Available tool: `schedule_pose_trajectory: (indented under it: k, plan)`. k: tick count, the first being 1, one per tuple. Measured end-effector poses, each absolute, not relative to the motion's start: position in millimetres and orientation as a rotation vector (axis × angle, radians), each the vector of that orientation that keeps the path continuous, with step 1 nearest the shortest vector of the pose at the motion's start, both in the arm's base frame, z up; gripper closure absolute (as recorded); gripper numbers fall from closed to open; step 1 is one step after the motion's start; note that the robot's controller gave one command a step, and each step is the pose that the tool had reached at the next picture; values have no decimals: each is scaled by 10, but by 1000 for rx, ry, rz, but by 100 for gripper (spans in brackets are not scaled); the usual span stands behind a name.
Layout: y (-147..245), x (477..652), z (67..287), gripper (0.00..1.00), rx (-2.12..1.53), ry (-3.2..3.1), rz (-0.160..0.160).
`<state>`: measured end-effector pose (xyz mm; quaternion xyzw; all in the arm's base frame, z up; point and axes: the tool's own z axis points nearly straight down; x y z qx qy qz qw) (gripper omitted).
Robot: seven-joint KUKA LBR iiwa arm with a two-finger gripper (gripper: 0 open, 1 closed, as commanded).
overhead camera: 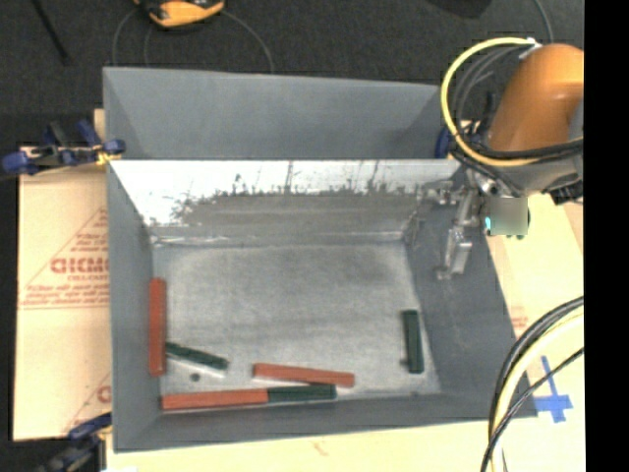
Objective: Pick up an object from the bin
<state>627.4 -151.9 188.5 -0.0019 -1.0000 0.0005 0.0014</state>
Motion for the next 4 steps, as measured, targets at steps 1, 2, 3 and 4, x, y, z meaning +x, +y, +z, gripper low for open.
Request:
schedule_pose_trajectory:
  k: [1, 2, 3, 4]
  plan:
    - [-1514, 6293, 1937, 0, -1, -3147, 4]
    - [-1562, 6024, 1363, 0, 524, -3107, 6]
    - [-1577, 5818, 1308, 0, 753, -3052, 0]
    - [-1613, 5468, 1217, 0, 985, -2986, 2]
